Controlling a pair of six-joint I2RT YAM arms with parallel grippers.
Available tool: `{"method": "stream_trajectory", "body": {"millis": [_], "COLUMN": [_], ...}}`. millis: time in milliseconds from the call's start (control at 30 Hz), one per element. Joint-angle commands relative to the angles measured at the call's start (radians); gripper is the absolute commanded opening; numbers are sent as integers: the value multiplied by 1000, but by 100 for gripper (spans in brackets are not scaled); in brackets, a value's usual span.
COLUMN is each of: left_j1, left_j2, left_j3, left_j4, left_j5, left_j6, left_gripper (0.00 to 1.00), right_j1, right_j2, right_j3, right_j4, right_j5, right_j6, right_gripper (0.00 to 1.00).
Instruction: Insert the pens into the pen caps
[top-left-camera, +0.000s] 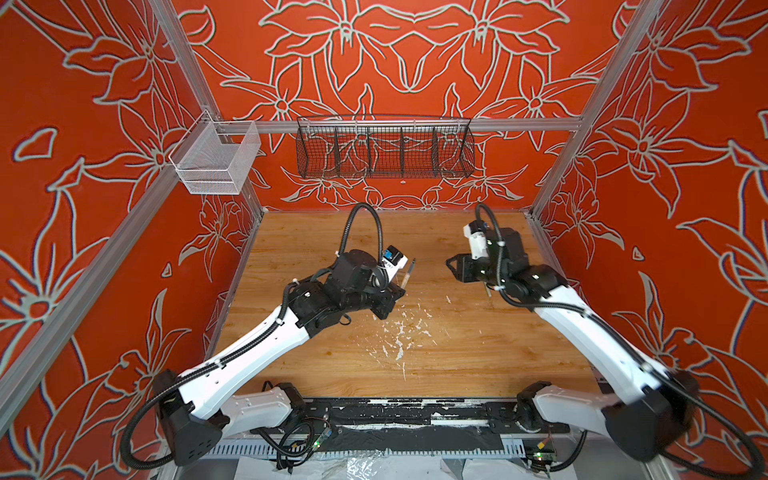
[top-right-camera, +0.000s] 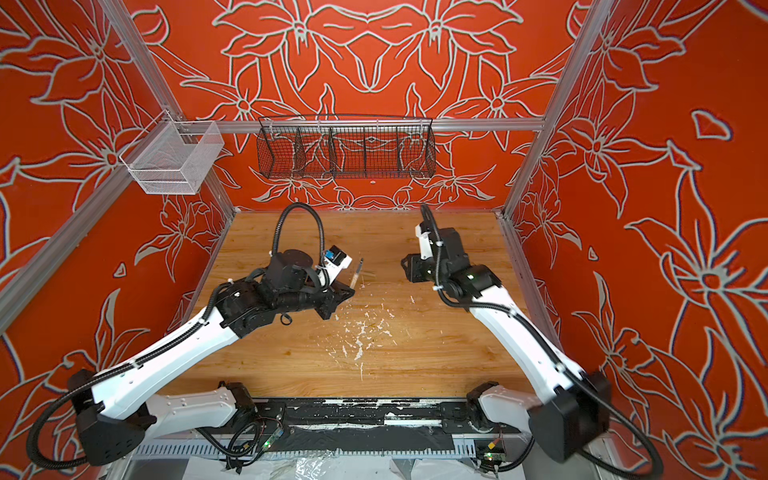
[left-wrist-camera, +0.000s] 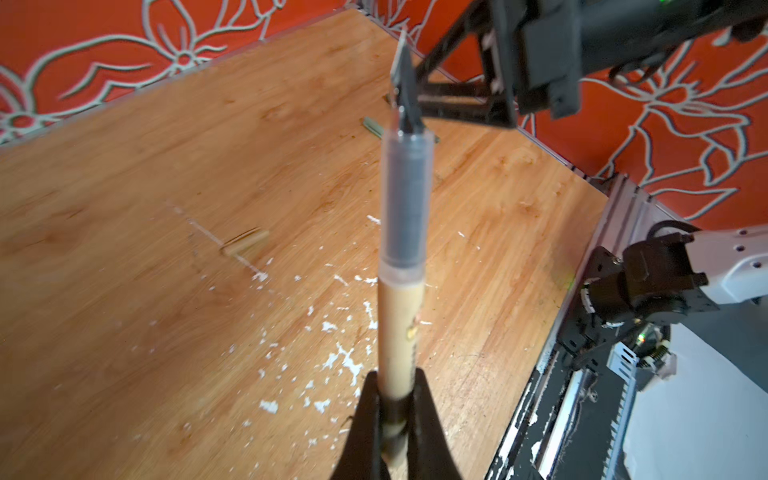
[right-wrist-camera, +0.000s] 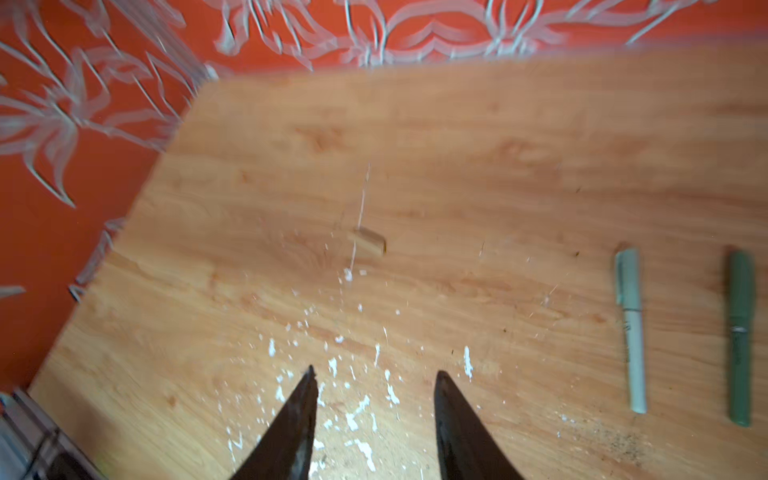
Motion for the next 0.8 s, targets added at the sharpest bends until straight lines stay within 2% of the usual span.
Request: {"method": "stream_trajectory", "body": {"millis": [0, 67, 200, 400, 600, 767], "left_j1": [49, 61, 66, 70, 77, 82], "left_j2": [-53, -84, -156, -196, -185, -180], "left_j3": [-21, -36, -80, -120, -138, -134], "left_j4": [-108, -125, -117, -114, -107, -107], "left_j5": [-66, -66, -44, -52, -52, -46], "left_j6": [-47, -59, -65, -79, -80, -68], "left_gripper": [0, 0, 0, 0, 0, 0], "right_j1": [14, 33, 40, 30, 32, 41], "right_j2": [177, 308, 577, 964, 1126, 1154], "right_j3": [145, 229, 435, 875, 1049, 1043], "right_j4": [-56, -51, -40, -189, -275, -292], "right_j5": [-15, -39, -30, -179, -167, -206], "right_j6": [-74, -149, -202, -227, -214, -210], "right_gripper": [47, 48, 50, 51, 52, 52]}}
